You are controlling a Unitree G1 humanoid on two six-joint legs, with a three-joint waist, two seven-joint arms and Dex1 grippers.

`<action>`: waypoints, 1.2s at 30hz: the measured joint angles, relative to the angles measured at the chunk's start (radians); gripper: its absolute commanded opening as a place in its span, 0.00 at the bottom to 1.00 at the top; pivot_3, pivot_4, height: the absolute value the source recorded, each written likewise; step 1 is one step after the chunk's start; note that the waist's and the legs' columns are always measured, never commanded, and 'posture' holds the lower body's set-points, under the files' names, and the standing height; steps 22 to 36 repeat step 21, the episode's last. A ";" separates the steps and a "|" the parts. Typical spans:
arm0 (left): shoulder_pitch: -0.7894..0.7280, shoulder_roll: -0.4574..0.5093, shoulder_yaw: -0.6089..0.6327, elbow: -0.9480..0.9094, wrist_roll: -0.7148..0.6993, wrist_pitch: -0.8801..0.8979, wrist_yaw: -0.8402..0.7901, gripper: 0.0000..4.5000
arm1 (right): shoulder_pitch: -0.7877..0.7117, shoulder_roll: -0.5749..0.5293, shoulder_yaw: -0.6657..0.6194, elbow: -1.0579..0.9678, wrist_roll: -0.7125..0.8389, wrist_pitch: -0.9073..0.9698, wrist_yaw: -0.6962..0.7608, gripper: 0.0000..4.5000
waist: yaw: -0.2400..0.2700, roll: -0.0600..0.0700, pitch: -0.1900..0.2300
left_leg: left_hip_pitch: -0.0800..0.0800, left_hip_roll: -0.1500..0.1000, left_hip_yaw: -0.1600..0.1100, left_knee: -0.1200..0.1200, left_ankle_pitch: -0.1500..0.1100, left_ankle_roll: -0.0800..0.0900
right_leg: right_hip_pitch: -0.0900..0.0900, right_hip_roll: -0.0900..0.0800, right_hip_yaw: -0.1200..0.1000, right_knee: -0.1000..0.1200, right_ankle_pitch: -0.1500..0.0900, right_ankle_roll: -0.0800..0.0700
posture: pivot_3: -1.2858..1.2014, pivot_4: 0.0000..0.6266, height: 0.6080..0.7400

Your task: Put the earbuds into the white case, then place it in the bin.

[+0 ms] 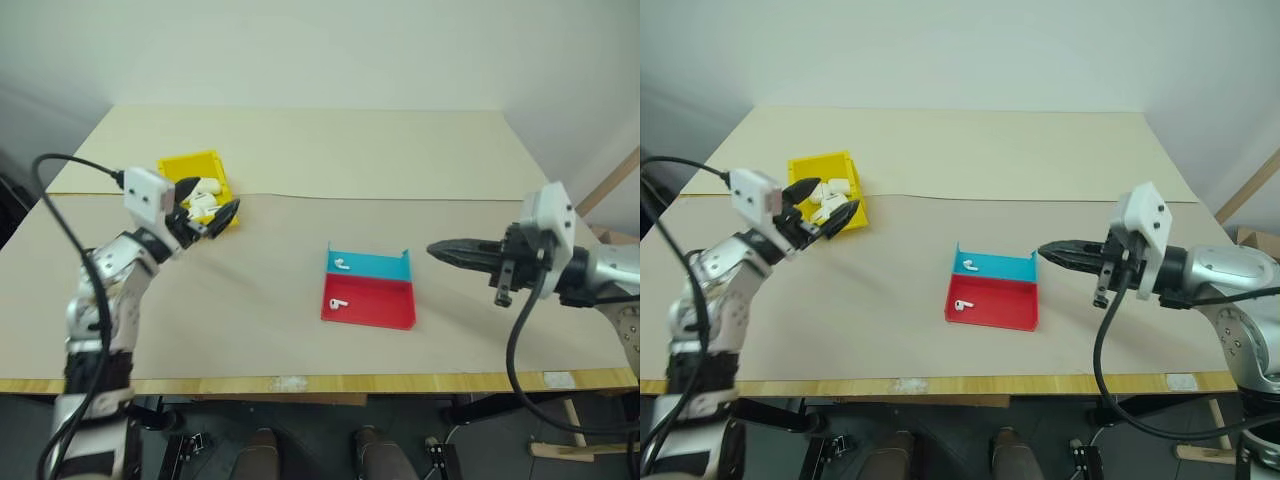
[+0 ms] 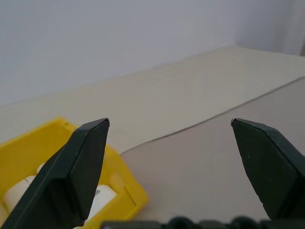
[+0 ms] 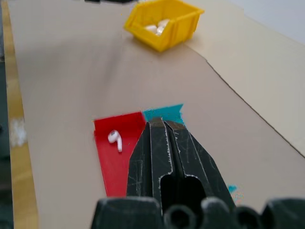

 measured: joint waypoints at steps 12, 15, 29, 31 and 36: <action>0.499 0.167 0.305 -0.362 -0.235 0.153 -0.187 0.99 | 0.176 0.023 -0.110 0.254 -0.158 -0.434 0.208 0.00 | -0.017 0.000 0.000 | 0.002 0.001 0.002 0.000 0.000 0.000 | 0.001 0.001 0.001 0.000 -0.001 -0.001 | 0.52 0.24 1.00; 0.594 0.169 0.340 -0.407 -0.237 0.153 -0.202 0.99 | 0.171 0.015 -0.109 0.285 -0.158 -0.448 0.233 0.00 | -0.020 0.000 0.000 | 0.003 0.001 0.002 -0.001 0.000 0.000 | 0.001 0.000 0.002 0.000 -0.001 -0.001 | 0.52 0.24 1.00; 0.659 0.169 0.372 -0.449 -0.251 0.153 -0.205 0.99 | 0.164 0.005 -0.107 0.318 -0.166 -0.464 0.250 0.00 | -0.018 0.000 0.000 | 0.002 0.001 0.002 -0.001 0.000 0.000 | 0.001 0.000 0.002 0.000 -0.001 -0.001 | 0.52 0.24 1.00; 0.659 0.169 0.372 -0.449 -0.251 0.153 -0.205 0.99 | 0.164 0.005 -0.107 0.318 -0.166 -0.464 0.250 0.00 | -0.018 0.000 0.000 | 0.002 0.001 0.002 -0.001 0.000 0.000 | 0.001 0.000 0.002 0.000 -0.001 -0.001 | 0.52 0.24 1.00; 0.659 0.169 0.372 -0.449 -0.251 0.153 -0.205 0.99 | 0.164 0.005 -0.107 0.318 -0.166 -0.464 0.250 0.00 | -0.018 0.000 0.000 | 0.002 0.001 0.002 -0.001 0.000 0.000 | 0.001 0.000 0.002 0.000 -0.001 -0.001 | 0.52 0.24 1.00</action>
